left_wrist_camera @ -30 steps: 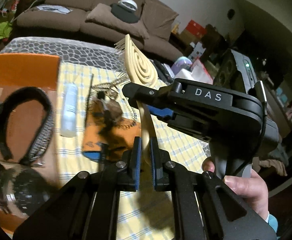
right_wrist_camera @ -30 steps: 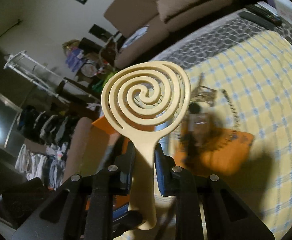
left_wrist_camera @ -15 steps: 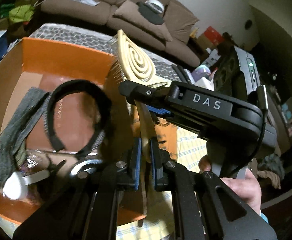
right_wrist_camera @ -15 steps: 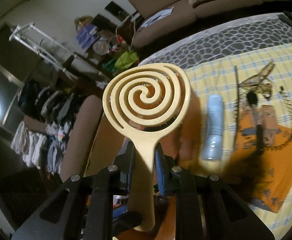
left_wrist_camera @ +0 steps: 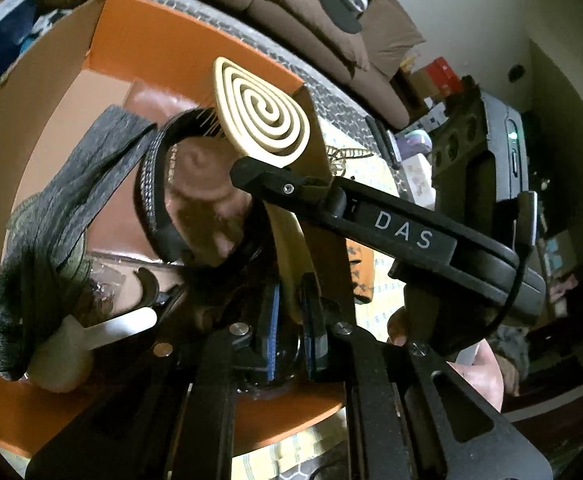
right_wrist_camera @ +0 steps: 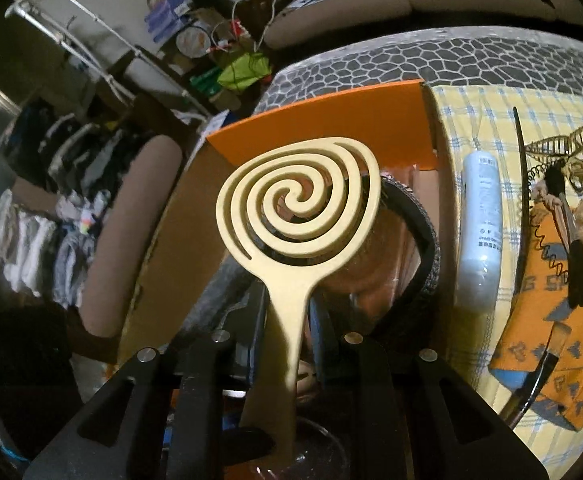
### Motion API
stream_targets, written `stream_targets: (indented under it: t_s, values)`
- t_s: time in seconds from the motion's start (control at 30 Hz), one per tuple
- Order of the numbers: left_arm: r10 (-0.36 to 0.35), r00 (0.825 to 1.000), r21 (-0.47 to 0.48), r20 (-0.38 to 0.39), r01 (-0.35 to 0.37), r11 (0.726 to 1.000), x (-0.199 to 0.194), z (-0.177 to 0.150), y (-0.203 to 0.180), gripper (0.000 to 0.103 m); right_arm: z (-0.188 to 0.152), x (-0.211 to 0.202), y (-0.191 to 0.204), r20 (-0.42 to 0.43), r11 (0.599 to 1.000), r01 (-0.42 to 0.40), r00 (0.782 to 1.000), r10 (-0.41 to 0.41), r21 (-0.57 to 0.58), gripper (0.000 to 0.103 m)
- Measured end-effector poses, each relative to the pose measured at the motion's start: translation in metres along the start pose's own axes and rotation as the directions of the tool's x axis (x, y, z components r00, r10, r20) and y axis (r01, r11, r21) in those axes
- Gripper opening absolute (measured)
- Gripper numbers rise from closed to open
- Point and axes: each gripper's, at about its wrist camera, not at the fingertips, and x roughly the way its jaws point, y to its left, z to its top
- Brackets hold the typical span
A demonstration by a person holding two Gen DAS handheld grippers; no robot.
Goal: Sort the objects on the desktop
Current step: 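Carry the hairbrush into the orange box and open the right gripper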
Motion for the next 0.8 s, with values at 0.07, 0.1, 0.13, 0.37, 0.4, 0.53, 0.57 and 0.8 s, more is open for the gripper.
stream_targets:
  t_s: [0.07, 0.1, 0.13, 0.37, 0.4, 0.53, 0.57, 0.8]
  values:
    - [-0.01, 1.0, -0.011, -0.01, 0.01, 1.0, 0.001, 0.001, 0.004, 0.01, -0.001, 0.004, 0.004, -0.008, 0.999, 0.03, 1.0, -0.03, -0.016, 0.021]
    - [-0.013, 1.0, -0.014, -0.015, 0.013, 1.0, 0.002, 0.002, 0.006, 0.01, -0.001, 0.006, 0.006, -0.013, 0.999, 0.045, 0.999, -0.045, -0.023, 0.021]
    - [-0.015, 1.0, -0.015, -0.019, 0.015, 1.0, 0.002, 0.002, 0.007, 0.01, -0.001, 0.007, 0.008, -0.017, 0.998, 0.06, 0.998, -0.061, -0.029, 0.021]
    - [0.007, 0.999, -0.012, -0.048, -0.007, 1.0, 0.008, 0.003, 0.014, 0.01, -0.004, 0.01, 0.013, -0.051, 0.989, 0.128, 0.99, -0.132, -0.069, 0.023]
    - [0.019, 0.998, -0.014, -0.055, -0.02, 1.0, 0.01, 0.003, 0.016, 0.009, -0.004, 0.009, 0.014, -0.061, 0.987, 0.141, 0.987, -0.146, -0.081, 0.024]
    - [0.022, 0.998, -0.022, -0.055, -0.024, 0.999, 0.012, 0.002, 0.02, 0.007, -0.001, 0.001, 0.017, -0.055, 0.983, 0.159, 0.985, -0.165, -0.095, 0.07]
    - [0.032, 0.998, -0.018, -0.053, -0.033, 0.999, 0.011, 0.003, 0.019, 0.007, 0.0, -0.004, 0.016, -0.035, 0.977, 0.189, 0.981, -0.193, -0.096, 0.076]
    - [0.094, 0.995, 0.001, -0.018, -0.094, 0.996, 0.008, 0.004, 0.009, 0.02, 0.01, -0.041, 0.002, 0.055, 0.985, 0.162, 0.986, -0.16, -0.05, 0.074]
